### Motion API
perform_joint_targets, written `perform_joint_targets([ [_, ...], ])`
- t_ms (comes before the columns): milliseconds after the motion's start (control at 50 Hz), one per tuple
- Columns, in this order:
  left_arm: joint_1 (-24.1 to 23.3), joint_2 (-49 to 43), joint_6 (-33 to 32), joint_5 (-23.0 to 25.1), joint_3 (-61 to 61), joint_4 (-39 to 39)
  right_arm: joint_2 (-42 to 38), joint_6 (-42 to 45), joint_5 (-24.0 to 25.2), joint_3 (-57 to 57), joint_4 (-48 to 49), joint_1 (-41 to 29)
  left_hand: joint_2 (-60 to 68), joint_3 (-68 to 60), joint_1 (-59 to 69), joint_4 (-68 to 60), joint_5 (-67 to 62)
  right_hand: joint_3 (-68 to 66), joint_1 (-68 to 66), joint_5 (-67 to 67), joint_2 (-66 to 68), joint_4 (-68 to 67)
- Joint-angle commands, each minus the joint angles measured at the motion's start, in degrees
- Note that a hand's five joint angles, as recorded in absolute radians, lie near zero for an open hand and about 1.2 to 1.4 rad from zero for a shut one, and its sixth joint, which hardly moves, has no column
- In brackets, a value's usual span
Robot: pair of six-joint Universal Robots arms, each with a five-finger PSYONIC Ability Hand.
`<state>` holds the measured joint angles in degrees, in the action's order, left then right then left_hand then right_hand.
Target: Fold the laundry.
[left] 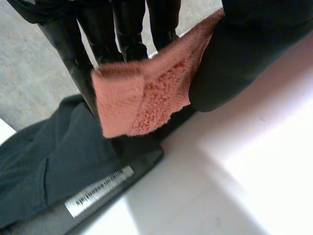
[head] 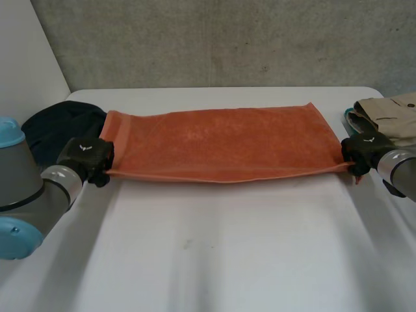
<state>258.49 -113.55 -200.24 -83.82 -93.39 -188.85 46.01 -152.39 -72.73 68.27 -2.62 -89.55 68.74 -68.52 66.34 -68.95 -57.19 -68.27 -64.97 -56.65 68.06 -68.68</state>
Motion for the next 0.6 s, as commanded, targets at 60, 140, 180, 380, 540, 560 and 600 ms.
perform_joint_targets([
  [60,1.2,7.7,-3.2,0.4,-5.6,15.4,11.4,18.4,-0.3,10.2,-11.2,2.7,11.3,-11.5,13.7,-11.1,-12.8,-11.7,-15.0,-13.4,11.9,-11.3],
  [140,3.3,13.2,-8.5,1.7,-9.9,24.6,16.6,29.1,-0.6,16.3,-21.8,5.7,11.3,-11.5,13.7,-11.1,-12.8,-11.7,-15.0,-13.4,11.9,-11.3],
  [180,4.5,15.8,-12.5,2.9,-12.8,31.2,19.4,35.9,-1.1,20.4,-29.3,7.9,11.3,-11.5,13.7,-11.1,-12.8,-11.7,-15.0,-13.4,11.9,-11.3],
  [380,6.3,16.8,-24.4,8.3,-15.1,37.8,22.3,46.1,0.8,25.3,-32.1,10.0,11.3,-11.5,13.7,-11.1,-12.8,-11.7,-15.0,-13.4,11.9,-11.3],
  [540,0.5,6.3,-12.2,1.7,-0.8,22.5,13.6,28.9,0.7,12.2,-17.5,3.3,11.3,-11.5,13.7,-11.1,-12.8,-11.7,-15.0,-13.4,11.9,-11.3],
  [560,0.1,5.2,-11.4,0.9,0.6,21.4,13.1,27.8,0.8,11.3,-16.1,2.8,11.3,-11.5,13.7,-11.1,-12.8,-11.7,-15.0,-13.4,11.9,-11.3],
  [600,-1.1,1.5,-9.7,-2.7,4.7,17.0,11.2,25.3,0.7,8.8,-10.9,1.4,11.3,-11.5,13.7,-11.1,-12.8,-11.7,-15.0,-13.4,11.9,-11.3],
])
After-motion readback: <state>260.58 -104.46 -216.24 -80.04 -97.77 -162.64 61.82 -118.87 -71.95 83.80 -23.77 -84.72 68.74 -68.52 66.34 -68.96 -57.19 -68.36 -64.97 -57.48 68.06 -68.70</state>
